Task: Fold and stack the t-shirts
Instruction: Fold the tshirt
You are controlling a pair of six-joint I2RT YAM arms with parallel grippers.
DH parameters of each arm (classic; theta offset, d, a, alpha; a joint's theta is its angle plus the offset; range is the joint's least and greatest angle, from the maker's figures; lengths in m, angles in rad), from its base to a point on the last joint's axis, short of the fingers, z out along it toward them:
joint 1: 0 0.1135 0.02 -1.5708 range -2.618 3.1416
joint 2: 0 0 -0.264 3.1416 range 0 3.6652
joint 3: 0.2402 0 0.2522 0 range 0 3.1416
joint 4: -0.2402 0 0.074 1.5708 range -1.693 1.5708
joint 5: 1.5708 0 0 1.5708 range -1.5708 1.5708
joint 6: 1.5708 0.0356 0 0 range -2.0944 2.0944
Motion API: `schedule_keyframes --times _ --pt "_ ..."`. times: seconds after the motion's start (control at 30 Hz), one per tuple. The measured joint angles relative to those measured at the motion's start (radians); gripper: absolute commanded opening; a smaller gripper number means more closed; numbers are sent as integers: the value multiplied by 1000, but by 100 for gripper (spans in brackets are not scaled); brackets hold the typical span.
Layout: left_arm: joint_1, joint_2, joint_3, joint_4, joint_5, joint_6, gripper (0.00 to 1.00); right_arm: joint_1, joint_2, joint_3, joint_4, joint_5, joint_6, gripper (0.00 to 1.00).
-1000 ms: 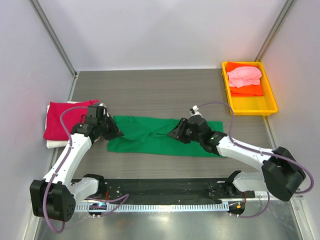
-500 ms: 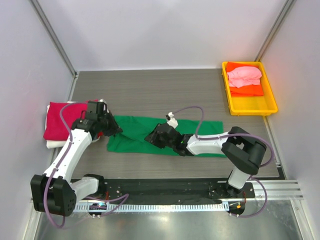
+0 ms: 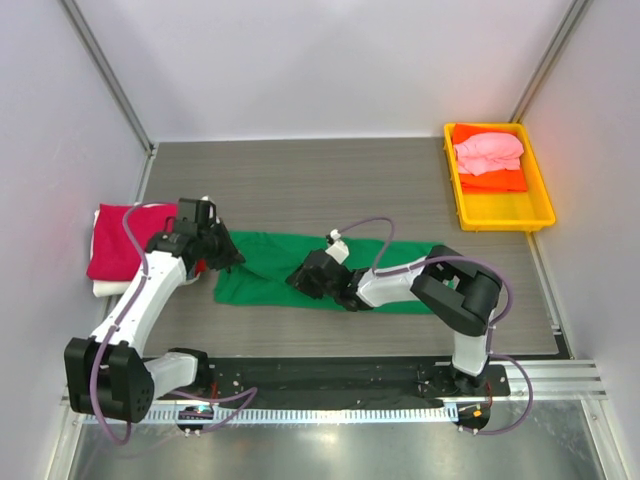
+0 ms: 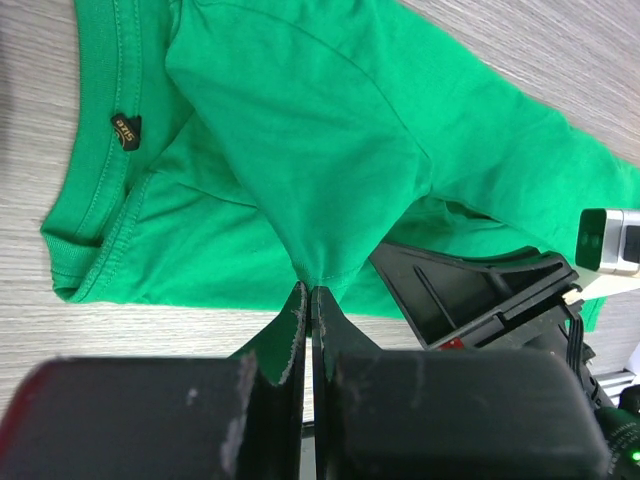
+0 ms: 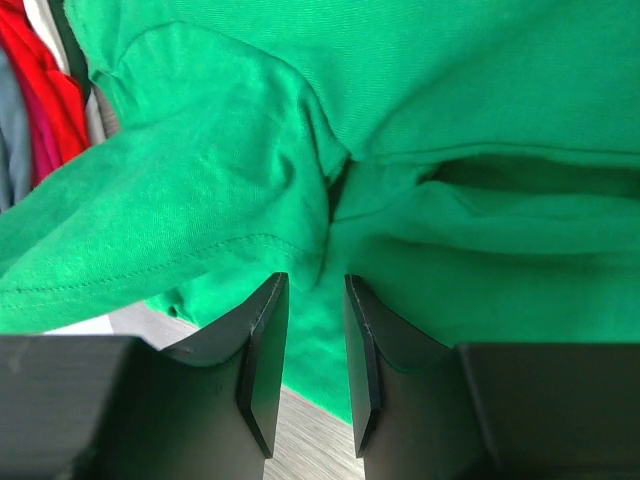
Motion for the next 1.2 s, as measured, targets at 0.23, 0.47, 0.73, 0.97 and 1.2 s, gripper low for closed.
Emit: schedule_keyframes --times 0.23,0.47,0.73,0.97,1.2 --pt "0 11 0 0 -2 5 0 6 34 34 18 0 6 34" --pt "0 11 0 1 -2 18 0 9 71 69 19 5 15 28" --pt "0 13 1 1 -2 21 0 11 73 73 8 17 20 6" --pt "0 21 6 4 -2 21 0 11 63 80 -50 27 -2 1" --pt "0 21 1 11 -3 20 0 12 -28 81 -124 33 -44 1"
